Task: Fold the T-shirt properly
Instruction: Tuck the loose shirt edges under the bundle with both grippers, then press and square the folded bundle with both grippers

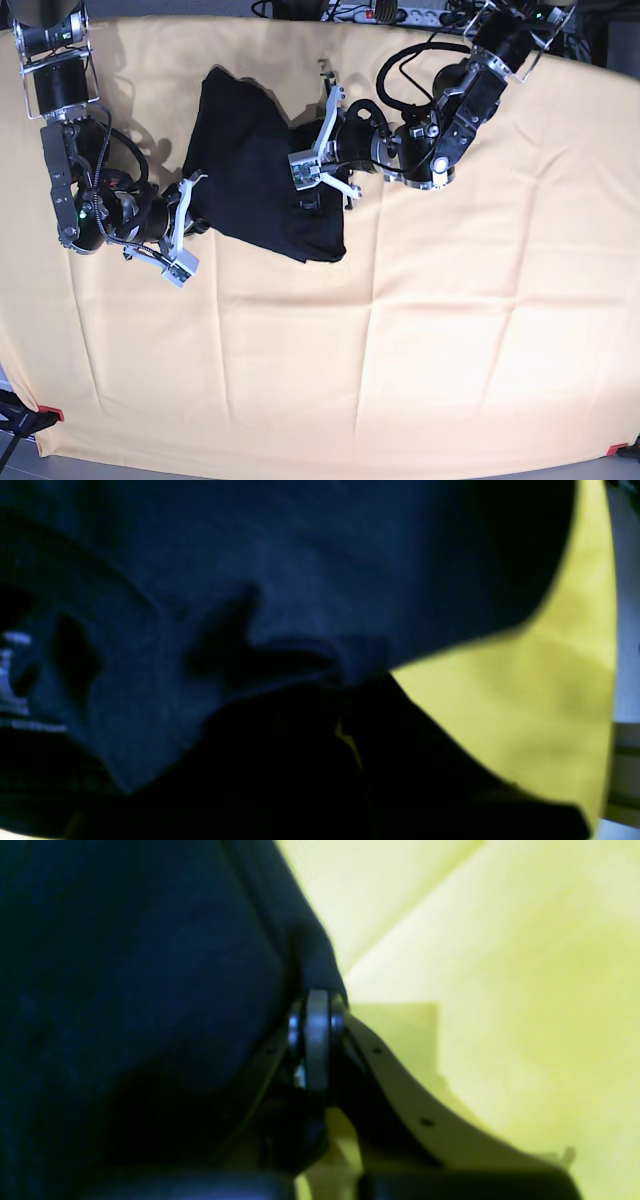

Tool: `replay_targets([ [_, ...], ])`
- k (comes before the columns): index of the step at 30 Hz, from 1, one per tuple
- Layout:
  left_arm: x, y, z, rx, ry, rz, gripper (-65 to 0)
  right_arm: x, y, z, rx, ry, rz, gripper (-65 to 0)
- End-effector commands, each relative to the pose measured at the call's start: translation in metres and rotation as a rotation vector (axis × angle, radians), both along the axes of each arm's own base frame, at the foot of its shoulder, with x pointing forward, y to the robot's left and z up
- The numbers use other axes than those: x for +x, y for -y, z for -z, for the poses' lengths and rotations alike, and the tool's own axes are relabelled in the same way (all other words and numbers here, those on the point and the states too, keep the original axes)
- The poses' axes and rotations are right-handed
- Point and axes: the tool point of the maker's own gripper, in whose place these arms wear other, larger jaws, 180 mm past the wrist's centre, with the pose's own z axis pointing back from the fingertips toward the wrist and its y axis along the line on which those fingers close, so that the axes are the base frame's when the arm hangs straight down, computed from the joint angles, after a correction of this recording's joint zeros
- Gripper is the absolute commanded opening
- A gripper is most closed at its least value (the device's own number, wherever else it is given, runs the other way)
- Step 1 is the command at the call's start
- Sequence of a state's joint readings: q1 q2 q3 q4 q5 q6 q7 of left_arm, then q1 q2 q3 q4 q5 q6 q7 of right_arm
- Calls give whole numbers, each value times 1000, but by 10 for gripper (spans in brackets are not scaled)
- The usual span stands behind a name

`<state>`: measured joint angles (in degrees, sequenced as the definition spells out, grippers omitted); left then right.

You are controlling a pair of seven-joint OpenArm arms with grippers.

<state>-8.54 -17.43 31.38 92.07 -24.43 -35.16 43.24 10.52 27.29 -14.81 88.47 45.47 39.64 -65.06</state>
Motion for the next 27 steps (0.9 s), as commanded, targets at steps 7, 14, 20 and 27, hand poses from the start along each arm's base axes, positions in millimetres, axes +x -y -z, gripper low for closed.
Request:
replay_targets([
  [7,69,-49,31,203,127,-110,-650,-17,1,-25,27,48,-65,-650],
  [14,107,-51,29,62,208,-164,-650,-59,-10,-30,90,5,-55,-650],
  [20,127,-52,24,100,276,-134,-650,-81,-7,-30,25,50,-28,-650],
  [27,147,-56,-19,243,242,-135,-650,-52,47,-55,-94,194,207,-650],
])
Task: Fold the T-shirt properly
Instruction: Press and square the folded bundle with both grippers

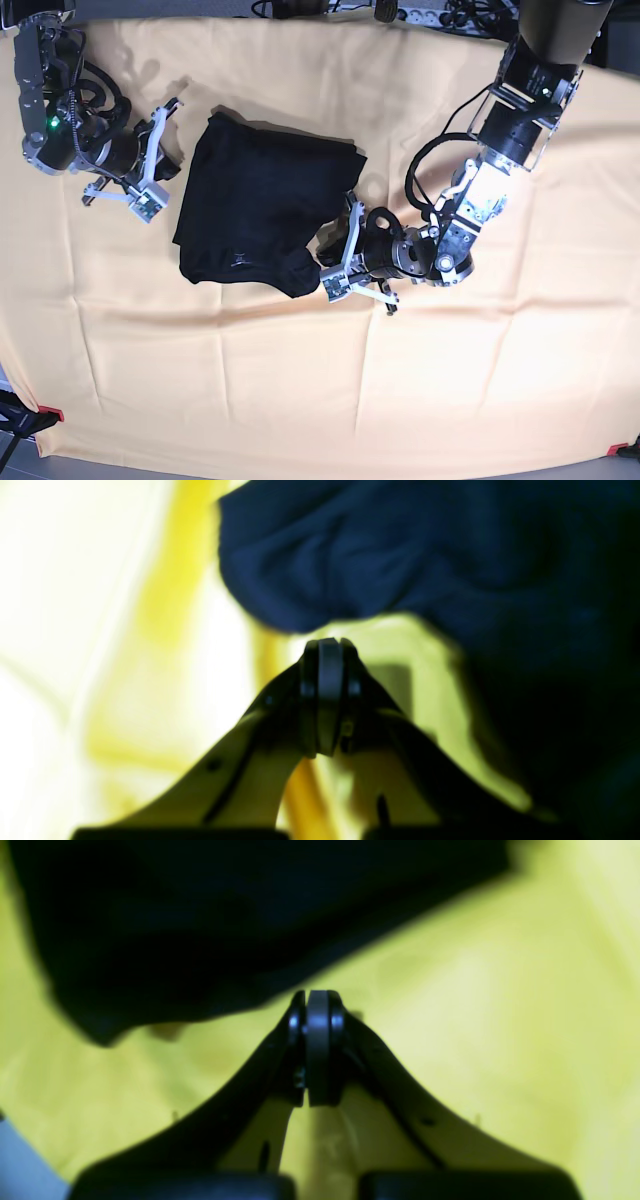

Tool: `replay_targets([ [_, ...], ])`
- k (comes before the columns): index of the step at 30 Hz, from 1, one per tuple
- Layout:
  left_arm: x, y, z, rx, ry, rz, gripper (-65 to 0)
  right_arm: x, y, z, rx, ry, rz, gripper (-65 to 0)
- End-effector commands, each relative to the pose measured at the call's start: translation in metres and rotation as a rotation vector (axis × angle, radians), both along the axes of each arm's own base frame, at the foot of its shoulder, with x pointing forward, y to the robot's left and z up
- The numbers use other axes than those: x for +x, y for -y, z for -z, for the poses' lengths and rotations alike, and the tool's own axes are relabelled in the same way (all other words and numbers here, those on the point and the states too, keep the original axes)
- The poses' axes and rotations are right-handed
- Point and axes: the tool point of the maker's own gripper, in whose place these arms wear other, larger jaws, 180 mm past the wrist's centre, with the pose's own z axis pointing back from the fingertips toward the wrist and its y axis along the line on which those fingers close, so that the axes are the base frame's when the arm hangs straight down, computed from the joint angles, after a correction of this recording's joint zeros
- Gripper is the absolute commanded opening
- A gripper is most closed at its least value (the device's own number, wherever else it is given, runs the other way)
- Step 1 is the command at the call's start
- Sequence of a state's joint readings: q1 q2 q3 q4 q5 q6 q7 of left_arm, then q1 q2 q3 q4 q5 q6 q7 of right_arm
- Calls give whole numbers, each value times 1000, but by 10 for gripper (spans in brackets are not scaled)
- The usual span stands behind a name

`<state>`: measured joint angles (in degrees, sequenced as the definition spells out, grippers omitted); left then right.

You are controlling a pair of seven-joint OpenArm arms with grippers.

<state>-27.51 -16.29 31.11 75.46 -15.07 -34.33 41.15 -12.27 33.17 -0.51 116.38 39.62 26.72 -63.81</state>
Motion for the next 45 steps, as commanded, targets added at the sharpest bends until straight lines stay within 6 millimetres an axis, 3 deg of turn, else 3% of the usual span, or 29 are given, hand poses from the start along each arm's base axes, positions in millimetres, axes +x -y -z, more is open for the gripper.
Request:
replay_targets([
  [1,11,-5,-17,39,28,-23,-650,12,5,-20,18,77,20,-650],
  [5,6,3,-54,66,24,-29,-650,25,17,-47,95,154,78,-650],
  [9,-11,22,-82,-47,-2,36,-650,20,-3,-70,240,194,-44,-650],
  [13,-37,40,-91,-172,-81,142,-650,4,-29,-89,394,191,-183,-650],
  [18,-72,48,-83,-235,-203,230,-650,-11,-49,-92,510,127,-217,-650],
  [24,-103,57,-68,-298,-301,255,-650,-17,-63,-84,572,106,-189,-650],
  [32,-112,61,-63,-314,-327,259,-650,-27,-72,-74,606,65,-170,-650],
  [38,-130,72,-55,-346,-372,264,-650,-52,-68,-45,562,-34,-127,-650],
  [45,-142,74,-43,-342,-400,253,-650,-69,-61,-7,451,-99,-39,-650],
])
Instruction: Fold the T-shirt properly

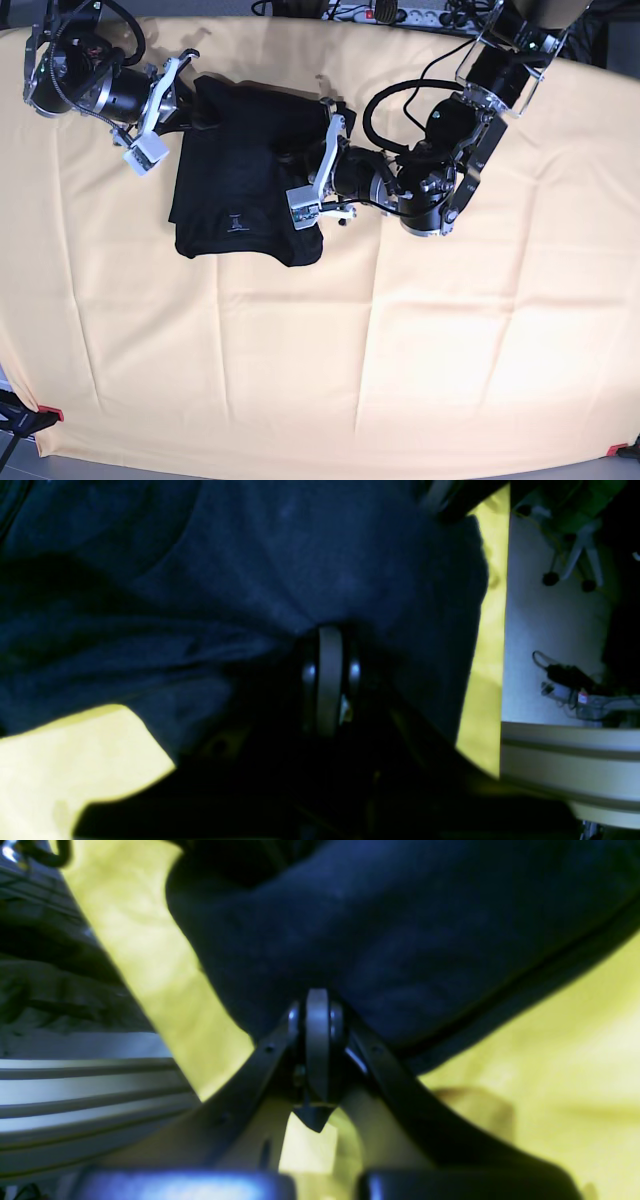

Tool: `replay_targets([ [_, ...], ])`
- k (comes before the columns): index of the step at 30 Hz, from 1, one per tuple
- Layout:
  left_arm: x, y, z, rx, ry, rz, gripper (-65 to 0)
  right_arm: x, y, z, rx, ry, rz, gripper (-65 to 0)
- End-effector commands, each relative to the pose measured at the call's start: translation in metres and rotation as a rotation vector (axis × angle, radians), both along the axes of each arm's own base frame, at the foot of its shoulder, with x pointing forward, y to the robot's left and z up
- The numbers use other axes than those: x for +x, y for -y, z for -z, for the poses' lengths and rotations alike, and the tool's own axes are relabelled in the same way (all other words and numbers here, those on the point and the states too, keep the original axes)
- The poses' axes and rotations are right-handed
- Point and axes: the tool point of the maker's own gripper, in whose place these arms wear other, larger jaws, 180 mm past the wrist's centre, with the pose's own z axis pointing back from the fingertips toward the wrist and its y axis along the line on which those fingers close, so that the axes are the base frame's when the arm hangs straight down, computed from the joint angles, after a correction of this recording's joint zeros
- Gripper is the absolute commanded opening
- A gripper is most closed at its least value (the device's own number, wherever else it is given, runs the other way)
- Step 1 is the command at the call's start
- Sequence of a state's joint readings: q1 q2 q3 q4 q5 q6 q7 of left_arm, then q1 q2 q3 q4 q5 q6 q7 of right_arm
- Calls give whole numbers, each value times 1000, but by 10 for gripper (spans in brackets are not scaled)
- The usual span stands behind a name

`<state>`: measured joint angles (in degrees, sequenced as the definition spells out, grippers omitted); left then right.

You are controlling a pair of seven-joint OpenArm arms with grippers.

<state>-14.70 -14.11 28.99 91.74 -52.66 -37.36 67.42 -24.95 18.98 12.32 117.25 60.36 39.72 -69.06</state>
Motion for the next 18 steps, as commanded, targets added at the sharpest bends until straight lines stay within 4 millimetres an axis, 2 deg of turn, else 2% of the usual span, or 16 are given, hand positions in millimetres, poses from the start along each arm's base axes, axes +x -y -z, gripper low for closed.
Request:
replay_targets([
  [1,2,6,-11,-41,14,6,-650,1,1,-3,-5,19,-2,-650],
  [6,-1,0,1,7,22,3,-650,-10,12,13,-86,-9,20,-650],
  [10,16,-11,-6,39,90,-46,-650,-8,19,17,-125,16,46,-650],
  [13,38,-22,-24,20,133,-133,-650,6,18,-2,-36,69,115,-650],
  [18,68,-51,-48,-37,134,-295,-650,20,25,-57,80,219,150,-650],
])
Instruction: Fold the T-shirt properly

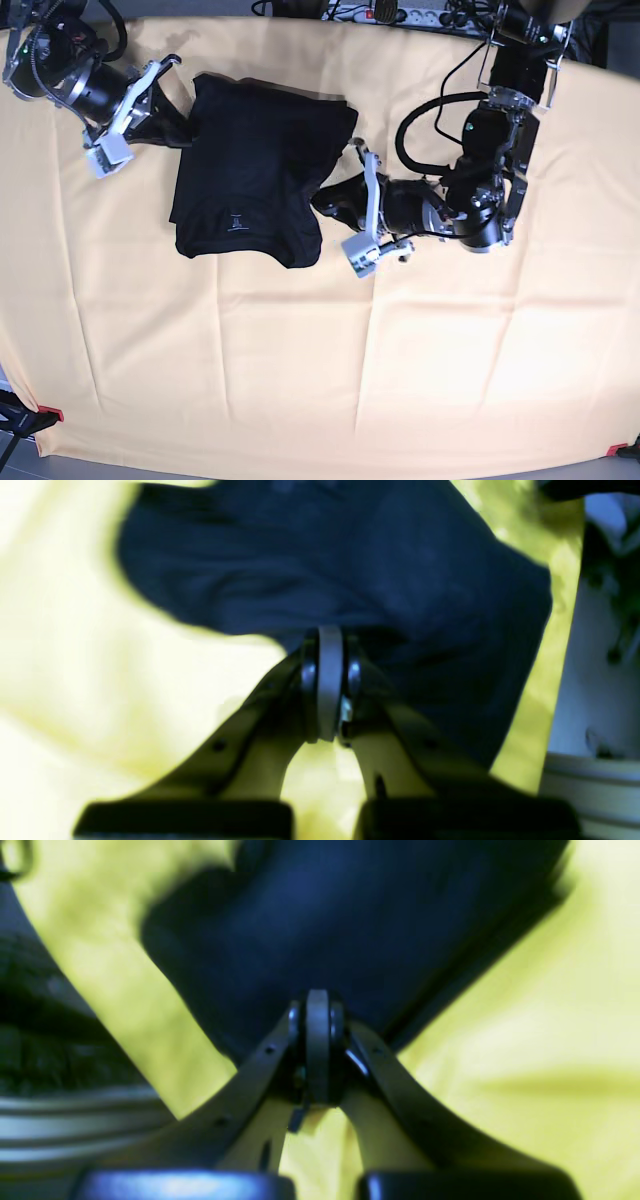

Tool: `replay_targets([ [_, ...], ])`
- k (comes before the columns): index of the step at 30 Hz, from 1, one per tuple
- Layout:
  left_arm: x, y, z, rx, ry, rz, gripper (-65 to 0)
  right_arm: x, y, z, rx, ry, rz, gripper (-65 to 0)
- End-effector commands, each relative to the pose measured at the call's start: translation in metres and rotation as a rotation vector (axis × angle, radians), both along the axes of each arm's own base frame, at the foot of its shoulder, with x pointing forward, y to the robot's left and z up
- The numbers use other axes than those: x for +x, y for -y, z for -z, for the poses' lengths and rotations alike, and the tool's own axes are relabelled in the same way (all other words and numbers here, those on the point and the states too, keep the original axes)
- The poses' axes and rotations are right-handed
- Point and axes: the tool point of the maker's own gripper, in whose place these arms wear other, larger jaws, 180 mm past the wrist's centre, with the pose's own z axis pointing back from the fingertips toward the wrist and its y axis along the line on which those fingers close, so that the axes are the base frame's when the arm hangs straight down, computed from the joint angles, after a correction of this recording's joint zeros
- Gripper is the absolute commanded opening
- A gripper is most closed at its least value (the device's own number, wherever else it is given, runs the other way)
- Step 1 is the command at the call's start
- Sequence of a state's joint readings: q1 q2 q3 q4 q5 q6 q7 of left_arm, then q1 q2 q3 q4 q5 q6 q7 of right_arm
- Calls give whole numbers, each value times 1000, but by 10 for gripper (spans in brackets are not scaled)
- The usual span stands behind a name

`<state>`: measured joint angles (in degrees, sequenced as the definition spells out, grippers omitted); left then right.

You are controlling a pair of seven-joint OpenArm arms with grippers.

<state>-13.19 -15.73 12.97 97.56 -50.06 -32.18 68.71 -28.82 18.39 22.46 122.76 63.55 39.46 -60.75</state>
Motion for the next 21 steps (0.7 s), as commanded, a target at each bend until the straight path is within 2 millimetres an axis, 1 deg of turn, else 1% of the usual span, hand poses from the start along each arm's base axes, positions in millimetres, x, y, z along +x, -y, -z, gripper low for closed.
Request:
replay_targets([
  [1,7,-1,-17,-45,35,-12,-650,3,1,-20,19,64,-8,-650],
  [3,5,-11,-22,-79,16,-42,-650,0,6,-34,26,83,-8,-650],
  [4,2,-15,-23,-89,10,-51,-650,-4,7,-38,32,77,-15,-650],
  [8,-15,-32,-25,-109,12,-104,-650,-21,5,-43,87,26,-42,-650],
  [11,-28,-45,-31,-106,37,-149,-650,-34,9,-34,80,-30,-30,-650],
  [14,-46,-54,-40,-100,73,-180,-650,-51,17,-23,51,-101,-15,-650],
  [17,-71,-60,-45,-83,86,-200,-650,-71,25,-12,20,-182,2,-650],
  [21,-109,-65,-41,-53,41,-218,-650,-99,33,-2,-8,-284,17,-650],
])
